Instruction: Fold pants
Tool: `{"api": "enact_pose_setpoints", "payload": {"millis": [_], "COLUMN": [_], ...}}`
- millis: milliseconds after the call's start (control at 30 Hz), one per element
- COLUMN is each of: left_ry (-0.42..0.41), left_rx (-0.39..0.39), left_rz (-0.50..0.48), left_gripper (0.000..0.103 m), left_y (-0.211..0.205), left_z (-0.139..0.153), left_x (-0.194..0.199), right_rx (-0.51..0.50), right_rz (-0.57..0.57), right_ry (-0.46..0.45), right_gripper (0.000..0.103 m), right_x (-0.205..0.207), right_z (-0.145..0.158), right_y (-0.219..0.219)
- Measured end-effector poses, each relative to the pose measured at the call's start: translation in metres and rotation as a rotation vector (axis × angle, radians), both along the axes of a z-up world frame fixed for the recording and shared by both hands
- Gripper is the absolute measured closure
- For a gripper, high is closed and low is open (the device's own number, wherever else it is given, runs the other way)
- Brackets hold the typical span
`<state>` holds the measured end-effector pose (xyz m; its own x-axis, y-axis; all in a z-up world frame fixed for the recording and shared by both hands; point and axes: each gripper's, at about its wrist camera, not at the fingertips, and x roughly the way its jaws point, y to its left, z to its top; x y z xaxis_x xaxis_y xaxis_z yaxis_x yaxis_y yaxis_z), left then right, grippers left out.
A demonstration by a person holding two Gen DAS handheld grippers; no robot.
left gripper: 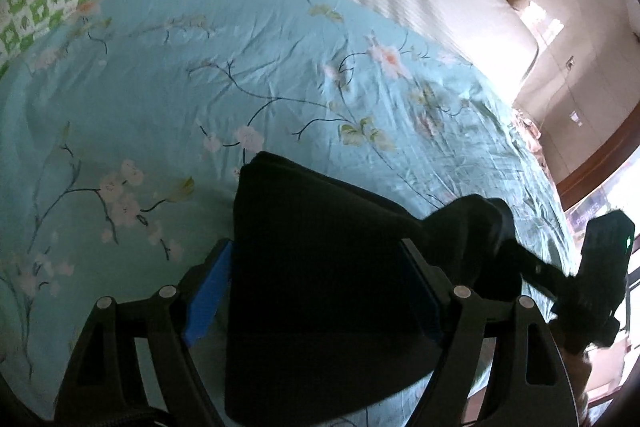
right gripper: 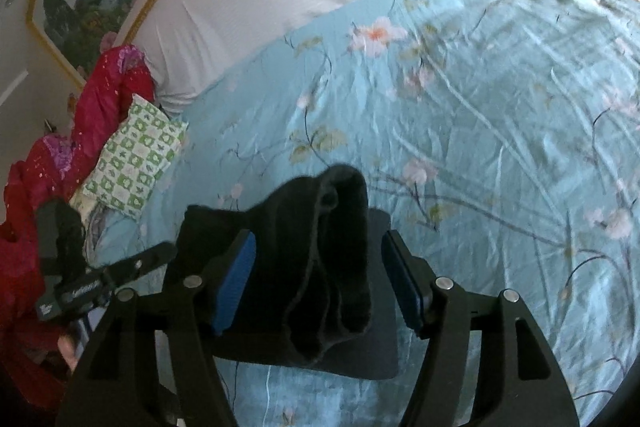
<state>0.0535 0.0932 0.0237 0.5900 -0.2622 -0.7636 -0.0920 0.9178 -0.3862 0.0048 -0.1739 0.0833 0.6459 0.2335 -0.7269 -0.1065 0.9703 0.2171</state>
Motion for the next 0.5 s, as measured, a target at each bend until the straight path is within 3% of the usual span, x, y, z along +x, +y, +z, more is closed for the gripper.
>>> {"api": "enact_pose_setpoints", "payload": {"millis": [167, 267, 367, 400, 433, 500], "left_ry": [0.031, 0.051, 0.043, 0.041, 0.040, 0.032], "left_rx": [-0.009, -0.029, -0.024, -0.031, -0.050, -0.078], "left_rz": [0.008, 0.005, 0.021, 0.022, 0.022, 0.029], "left_gripper": [0.023, 0.033, 0.057, 0.066, 0.068, 0.071], "left_y": [0.003, 0.005, 0.009, 0.011, 0.014, 0.019], "left_z": [-0.014, -0.025, -0.024, -0.022, -0.019, -0.015], "left_x": [0.012, 0.013, 0.011, 0.010, 0.009, 0.007], "right_rx": [0.013, -0.001, -0.044, -0.022, 0.000, 0.021], "right_rz": [0.011, 0.017, 0.025, 0.042, 0.055, 0.096], "right_ry": [0.034, 0.054, 0.040, 0.032, 0.028, 0.002], "right_gripper": [0.037, 0.038, 0.056, 0.072, 0.085, 0.087], "right_x": [0.004, 0.006, 0.004, 0.004, 0.004, 0.001], "right_z": [-0.011, -0.018, -0.015, -0.011, -0.007, 0.007], "right_y": [0.003, 0.007, 0.014, 0.015, 0.016, 0.024]}}
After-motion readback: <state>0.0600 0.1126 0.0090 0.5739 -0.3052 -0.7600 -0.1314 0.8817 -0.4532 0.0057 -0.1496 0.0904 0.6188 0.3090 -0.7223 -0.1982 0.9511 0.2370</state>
